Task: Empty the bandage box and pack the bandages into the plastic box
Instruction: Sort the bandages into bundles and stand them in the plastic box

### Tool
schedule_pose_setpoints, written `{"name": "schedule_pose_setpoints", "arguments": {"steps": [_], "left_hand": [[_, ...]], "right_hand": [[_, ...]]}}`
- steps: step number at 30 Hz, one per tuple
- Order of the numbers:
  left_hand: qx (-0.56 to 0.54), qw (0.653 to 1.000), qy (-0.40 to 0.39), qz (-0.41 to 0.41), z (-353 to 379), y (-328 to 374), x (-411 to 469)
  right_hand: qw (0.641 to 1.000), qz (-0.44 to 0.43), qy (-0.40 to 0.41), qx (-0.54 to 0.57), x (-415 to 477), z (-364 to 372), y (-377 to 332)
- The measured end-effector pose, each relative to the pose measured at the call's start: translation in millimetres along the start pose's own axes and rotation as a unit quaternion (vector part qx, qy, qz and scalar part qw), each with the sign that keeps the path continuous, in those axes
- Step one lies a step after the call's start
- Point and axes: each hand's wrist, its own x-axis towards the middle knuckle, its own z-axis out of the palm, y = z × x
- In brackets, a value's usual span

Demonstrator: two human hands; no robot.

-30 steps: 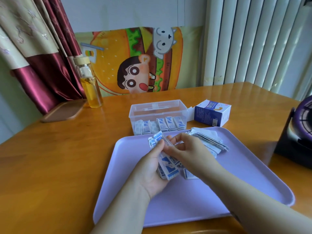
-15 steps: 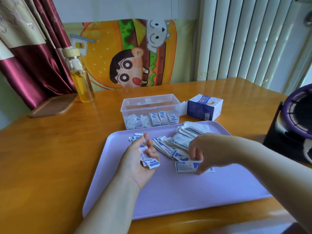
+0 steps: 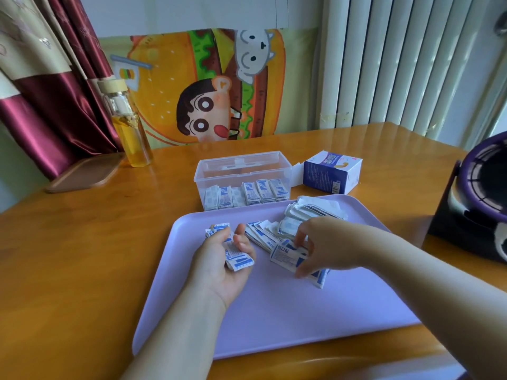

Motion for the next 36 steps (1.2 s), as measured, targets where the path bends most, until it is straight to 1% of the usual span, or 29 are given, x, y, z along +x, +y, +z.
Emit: {"name": "schedule_pose_setpoints", "arguments": {"steps": [3, 6, 11, 15, 19, 24, 27, 32, 36], "left_hand": [[-0.014, 1.000, 0.011, 0.017, -0.2, 1.5, 0.7], [0.006, 1.000, 0.002, 0.011, 0.3, 1.8, -0.9], [0.038, 0.999, -0.004, 0.009, 0.1, 3.8, -0.9], [0.031, 0.999, -0.005, 0.016, 1.6, 3.5, -1.2], [0.023, 1.000, -0.007, 0.017, 2.6, 3.8, -2.0], [0.046, 0.999, -0.015, -0.017, 2.1, 4.3, -4.2], [0.041, 0.999, -0.004, -0.016, 2.5, 3.3, -3.6], [0.040, 0.999, -0.002, 0.005, 2.7, 2.6, 0.7], [0.041, 0.999, -0.002, 0.005, 1.5, 1.9, 1.4]], "right_hand": [[1.000, 0.015, 0.007, -0.003, 6.2, 5.9, -3.1], [0.999, 0.032, 0.010, 0.002, 8.2, 6.6, -2.9], [0.999, 0.012, 0.016, 0.039, 8.1, 7.0, -0.8], [0.998, 0.010, 0.034, 0.042, 7.7, 7.1, -2.1], [1.000, 0.002, -0.002, 0.021, 7.9, 2.7, -3.7], [0.999, -0.020, -0.041, 0.016, 14.1, -2.5, -4.1], [0.999, -0.028, -0.040, -0.005, 15.1, -1.5, -5.1], [1.000, -0.023, -0.006, -0.017, 12.0, 4.5, -6.8], [0.998, -0.022, -0.028, -0.044, 15.9, 2.1, -8.0]]}}
